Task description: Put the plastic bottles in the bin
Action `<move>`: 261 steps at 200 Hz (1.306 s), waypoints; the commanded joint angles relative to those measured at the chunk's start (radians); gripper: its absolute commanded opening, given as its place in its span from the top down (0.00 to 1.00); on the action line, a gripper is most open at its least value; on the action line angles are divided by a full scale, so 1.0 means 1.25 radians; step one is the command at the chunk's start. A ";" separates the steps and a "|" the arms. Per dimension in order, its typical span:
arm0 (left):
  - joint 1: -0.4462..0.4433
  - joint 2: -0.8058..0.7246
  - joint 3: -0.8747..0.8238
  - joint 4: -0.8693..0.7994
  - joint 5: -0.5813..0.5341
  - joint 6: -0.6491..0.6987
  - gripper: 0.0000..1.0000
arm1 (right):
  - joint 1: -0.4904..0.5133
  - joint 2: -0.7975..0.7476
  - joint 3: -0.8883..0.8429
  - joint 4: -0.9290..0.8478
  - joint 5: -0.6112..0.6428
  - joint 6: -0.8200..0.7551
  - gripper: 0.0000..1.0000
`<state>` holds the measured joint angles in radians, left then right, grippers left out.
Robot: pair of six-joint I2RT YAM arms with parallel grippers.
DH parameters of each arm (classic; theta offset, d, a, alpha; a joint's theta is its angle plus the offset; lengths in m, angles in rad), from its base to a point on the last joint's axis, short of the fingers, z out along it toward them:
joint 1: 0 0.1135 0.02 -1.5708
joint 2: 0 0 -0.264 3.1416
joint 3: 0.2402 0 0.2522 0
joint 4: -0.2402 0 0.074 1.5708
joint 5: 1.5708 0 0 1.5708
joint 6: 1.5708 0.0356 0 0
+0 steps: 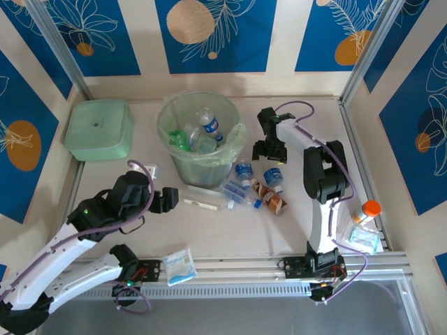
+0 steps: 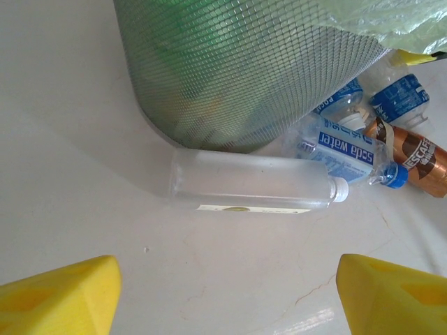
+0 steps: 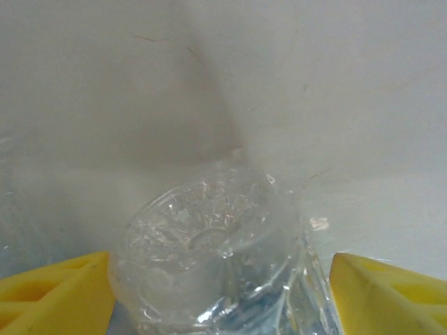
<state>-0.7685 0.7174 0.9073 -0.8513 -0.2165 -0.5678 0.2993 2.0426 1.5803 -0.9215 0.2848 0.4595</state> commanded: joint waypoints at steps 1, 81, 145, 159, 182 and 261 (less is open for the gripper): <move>0.008 -0.001 -0.013 0.008 0.020 0.004 0.20 | -0.016 0.008 -0.034 0.007 0.000 0.011 0.22; 0.008 -0.019 -0.028 0.015 0.023 -0.003 0.20 | -0.036 -0.062 -0.107 0.048 0.009 0.035 0.31; 0.009 -0.036 -0.031 0.012 0.009 -0.003 0.21 | -0.002 -0.304 -0.105 -0.006 0.062 0.062 0.36; 0.009 -0.045 -0.034 0.013 0.006 -0.003 0.21 | 0.026 -0.363 -0.067 -0.027 0.075 0.064 0.36; 0.009 -0.056 -0.035 0.009 0.000 -0.008 0.21 | 0.071 -0.434 0.024 -0.043 0.062 0.047 0.36; 0.009 -0.066 -0.035 0.020 0.020 -0.014 0.21 | 0.297 -0.347 0.362 0.089 0.084 0.010 0.34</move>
<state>-0.7677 0.6422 0.8703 -0.8467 -0.2024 -0.5716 0.6106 1.5200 1.9736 -0.8783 0.3431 0.4965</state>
